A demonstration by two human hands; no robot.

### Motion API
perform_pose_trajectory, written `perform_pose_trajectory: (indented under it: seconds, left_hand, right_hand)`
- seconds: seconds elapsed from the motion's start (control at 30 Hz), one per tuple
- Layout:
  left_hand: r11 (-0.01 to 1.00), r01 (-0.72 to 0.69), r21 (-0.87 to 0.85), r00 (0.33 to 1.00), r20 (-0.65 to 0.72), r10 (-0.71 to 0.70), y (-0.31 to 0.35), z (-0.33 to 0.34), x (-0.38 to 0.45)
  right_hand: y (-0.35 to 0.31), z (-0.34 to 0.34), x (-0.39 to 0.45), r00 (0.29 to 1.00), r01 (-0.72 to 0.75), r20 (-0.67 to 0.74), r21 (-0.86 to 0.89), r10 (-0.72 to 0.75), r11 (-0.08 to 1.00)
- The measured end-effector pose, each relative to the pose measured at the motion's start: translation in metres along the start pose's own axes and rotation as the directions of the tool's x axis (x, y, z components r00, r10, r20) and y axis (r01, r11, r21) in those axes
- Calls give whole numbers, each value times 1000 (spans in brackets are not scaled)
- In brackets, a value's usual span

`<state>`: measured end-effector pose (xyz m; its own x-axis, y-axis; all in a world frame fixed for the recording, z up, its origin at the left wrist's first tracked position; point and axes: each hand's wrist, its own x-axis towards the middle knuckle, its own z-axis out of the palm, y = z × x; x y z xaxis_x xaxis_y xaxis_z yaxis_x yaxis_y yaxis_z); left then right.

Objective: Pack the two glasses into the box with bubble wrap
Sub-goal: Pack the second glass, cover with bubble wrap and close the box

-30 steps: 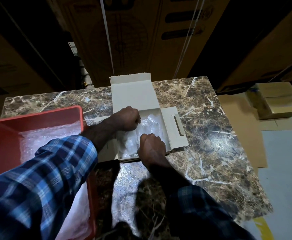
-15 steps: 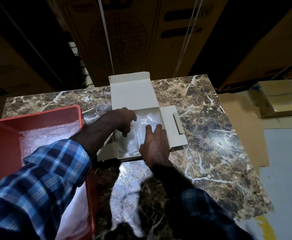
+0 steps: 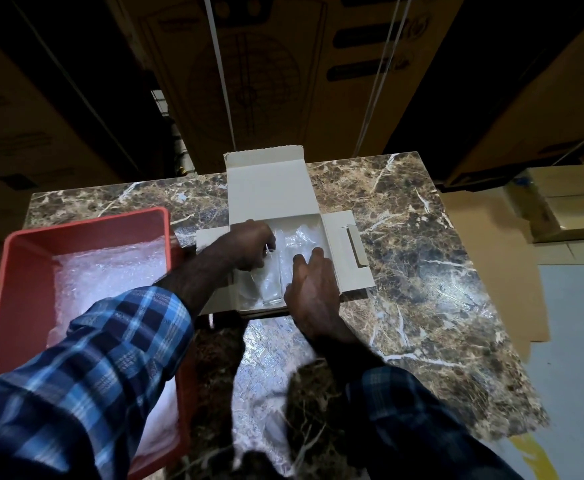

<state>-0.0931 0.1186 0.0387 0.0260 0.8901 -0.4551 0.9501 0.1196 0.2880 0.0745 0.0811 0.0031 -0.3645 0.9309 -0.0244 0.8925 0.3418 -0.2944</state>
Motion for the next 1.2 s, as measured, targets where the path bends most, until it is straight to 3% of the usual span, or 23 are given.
perform_pose_trajectory:
  seconds: [0.27, 0.47, 0.57, 0.67, 0.87, 1.0, 1.13, 1.2]
  left_hand:
    - [992, 53, -111, 984, -161, -71, -2, -1, -26]
    - [970, 66, -234, 915, -374, -153, 26, 12, -76]
    - [961, 8, -278, 848, -508, -154, 44, 35, -120]
    - [958, 0, -286, 739, -645, -193, 56, 65, -166]
    - [952, -69, -298, 580, -789, -204, 78, 130, -233]
    - [970, -62, -235, 689, -713, -129, 82, 187, -249]
    - [987, 66, -146, 822, -553, -136, 57, 235, -248]
    - [991, 109, -78, 835, -533, -134, 39, 259, -250]
  right_hand:
    - [8, -10, -14, 985, 86, -160, 146, -62, 986]
    - [10, -30, -31, 963, 195, -233, 263, -134, 945]
    - [10, -42, -46, 952, 233, -266, 301, -153, 925]
    - [4, -50, -65, 928, 317, -305, 347, -213, 883]
    - [-24, -48, -104, 869, 470, -378, 425, -320, 774]
    - [-39, -43, -123, 837, 540, -372, 432, -402, 722]
    - [-63, -37, -136, 788, 613, -354, 384, -504, 690]
    - [-84, -33, -142, 736, 675, -366, 335, -570, 657]
